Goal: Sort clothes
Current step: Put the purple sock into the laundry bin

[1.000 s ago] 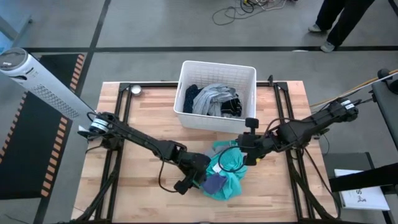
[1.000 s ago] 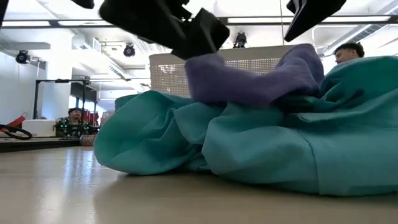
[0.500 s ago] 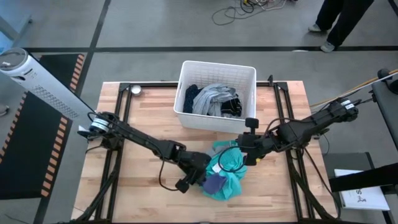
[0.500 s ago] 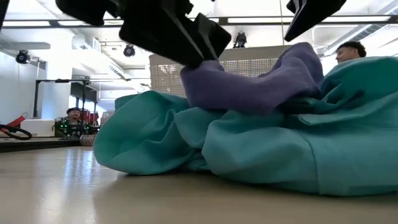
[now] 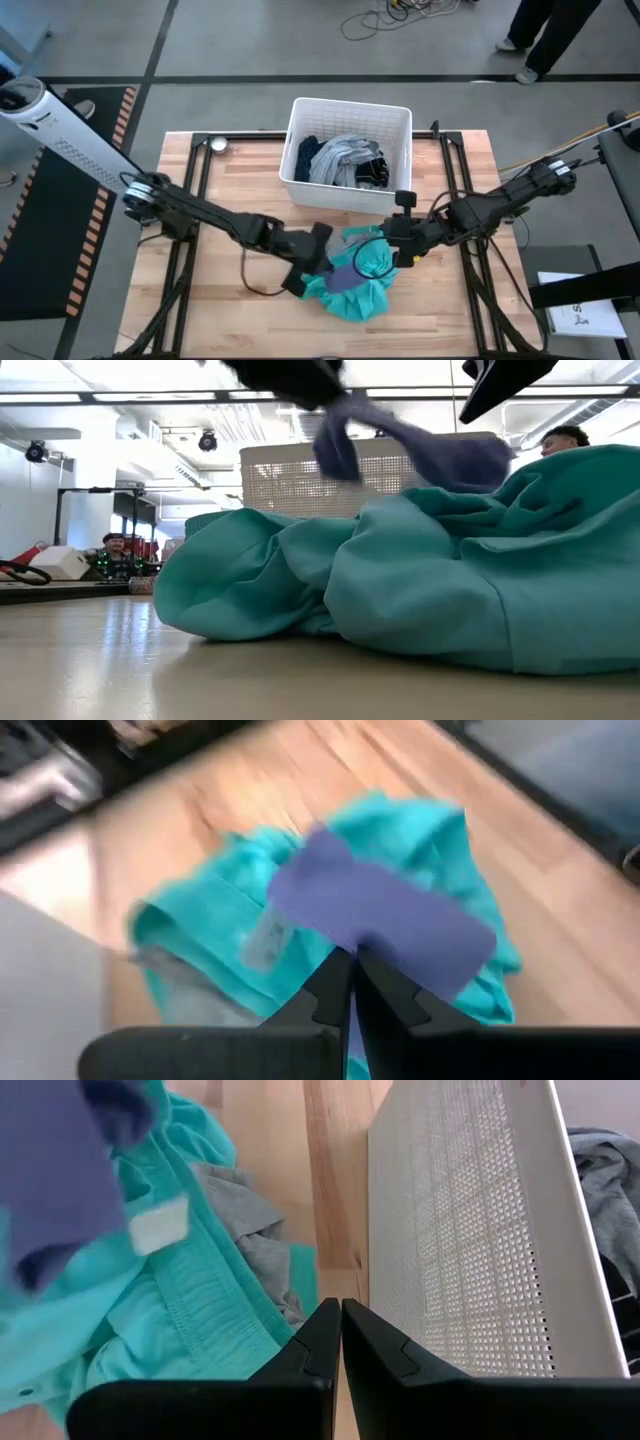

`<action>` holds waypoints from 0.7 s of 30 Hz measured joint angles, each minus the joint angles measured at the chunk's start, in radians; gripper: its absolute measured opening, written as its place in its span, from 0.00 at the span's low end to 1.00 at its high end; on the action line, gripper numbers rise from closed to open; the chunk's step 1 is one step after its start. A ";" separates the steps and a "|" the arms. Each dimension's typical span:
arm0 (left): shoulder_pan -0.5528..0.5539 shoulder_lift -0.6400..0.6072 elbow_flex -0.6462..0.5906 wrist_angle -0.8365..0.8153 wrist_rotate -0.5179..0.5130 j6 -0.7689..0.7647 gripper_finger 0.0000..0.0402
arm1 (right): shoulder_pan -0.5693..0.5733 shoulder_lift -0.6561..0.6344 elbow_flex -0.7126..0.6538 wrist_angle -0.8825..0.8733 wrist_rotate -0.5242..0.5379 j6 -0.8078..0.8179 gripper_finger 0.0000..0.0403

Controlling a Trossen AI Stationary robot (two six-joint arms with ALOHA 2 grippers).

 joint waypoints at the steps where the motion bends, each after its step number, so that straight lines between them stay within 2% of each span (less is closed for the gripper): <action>1: -0.001 -0.028 0.000 -0.004 -0.018 0.000 0.00 | 0.005 -0.004 0.000 0.000 0.000 0.000 0.00; 7: 0.009 -0.194 0.000 0.023 -0.218 0.046 0.00 | 0.036 -0.035 0.000 0.015 0.014 0.001 0.00; 9: 0.027 -0.235 0.000 0.068 -0.253 0.077 0.00 | 0.047 -0.041 0.001 0.020 0.034 0.001 0.00; 16: 0.169 -0.335 0.003 0.276 -0.253 0.191 0.00 | 0.057 -0.046 0.001 0.036 0.053 -0.001 0.00; 19: 0.266 -0.351 0.036 0.252 -0.231 0.165 0.00 | 0.057 -0.046 0.003 0.039 0.055 -0.001 0.00; 21: 0.331 -0.352 0.061 0.206 -0.151 0.129 0.00 | 0.057 -0.046 0.003 0.039 0.055 -0.002 0.00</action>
